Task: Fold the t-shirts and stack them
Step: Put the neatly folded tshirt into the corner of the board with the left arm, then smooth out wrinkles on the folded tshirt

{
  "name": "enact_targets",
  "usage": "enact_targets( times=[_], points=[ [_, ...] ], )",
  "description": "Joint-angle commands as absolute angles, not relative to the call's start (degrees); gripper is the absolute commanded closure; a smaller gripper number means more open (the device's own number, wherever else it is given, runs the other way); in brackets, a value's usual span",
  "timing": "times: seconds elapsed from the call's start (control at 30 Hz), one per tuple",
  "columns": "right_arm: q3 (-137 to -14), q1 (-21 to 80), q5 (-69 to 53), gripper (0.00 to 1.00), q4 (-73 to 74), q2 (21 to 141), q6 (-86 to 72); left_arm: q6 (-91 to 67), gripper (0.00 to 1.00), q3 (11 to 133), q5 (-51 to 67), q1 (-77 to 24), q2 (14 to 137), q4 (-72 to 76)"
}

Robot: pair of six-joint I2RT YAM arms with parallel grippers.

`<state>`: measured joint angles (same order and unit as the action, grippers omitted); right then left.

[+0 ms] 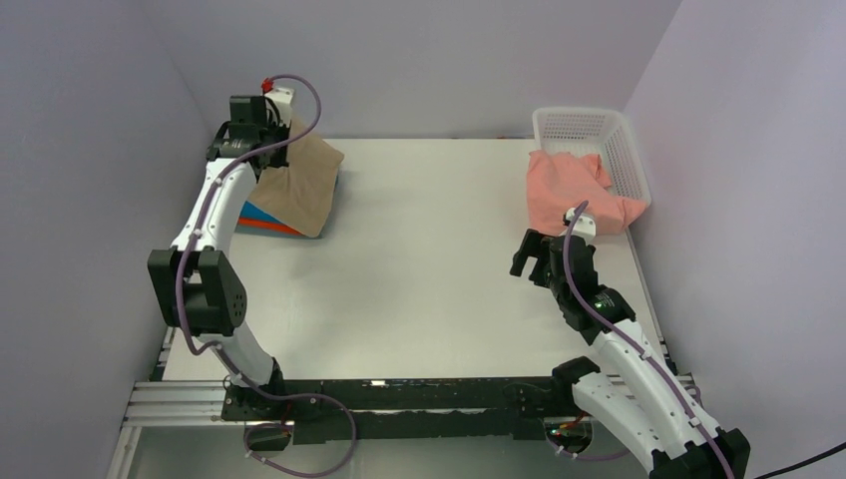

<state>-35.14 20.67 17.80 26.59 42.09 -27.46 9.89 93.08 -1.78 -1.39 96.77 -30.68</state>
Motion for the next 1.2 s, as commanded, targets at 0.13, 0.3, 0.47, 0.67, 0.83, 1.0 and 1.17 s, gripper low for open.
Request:
enact_targets(
  times=[0.13, 0.3, 0.47, 0.67, 0.83, 1.0, 1.17],
  points=[
    [-37.07, 20.5, 20.43, 0.0, 27.64, 43.01, -28.11, 12.32, 1.0, 98.89, 2.66, 5.48, 103.93, -27.18],
    [-37.53, 20.52, 21.37, 0.0, 28.74, 43.57, -28.63, 12.05, 1.0, 102.43, 8.17, 9.54, 109.65, -27.12],
    [-38.54, 20.48, 22.36, 0.0, 30.02, 44.05, -29.07, 13.07, 1.0, 102.53, 12.31, 10.59, 113.12, -23.41],
    [-39.49, 20.5, 22.88, 0.0, 30.7, 44.83, -29.93, 10.17, 0.46, 104.71, 10.47, 12.2, 115.09, -23.13],
    [-41.0, 20.51, 23.01, 0.0, 31.27, 46.56, -30.23, 3.54, 0.01, 102.46, 0.73, 13.78, 111.34, -19.72],
    [-40.64, 20.43, 22.36, 0.0, 30.17, 46.3, -30.15, -2.69, 0.01, 99.66, -2.09, 13.8, 104.64, -18.71],
    [-40.52, 20.48, 21.32, 0.0, 30.36, 44.96, -29.91, -8.0, 0.01, 94.18, 9.41, 13.77, 99.58, -16.08]
  ],
)
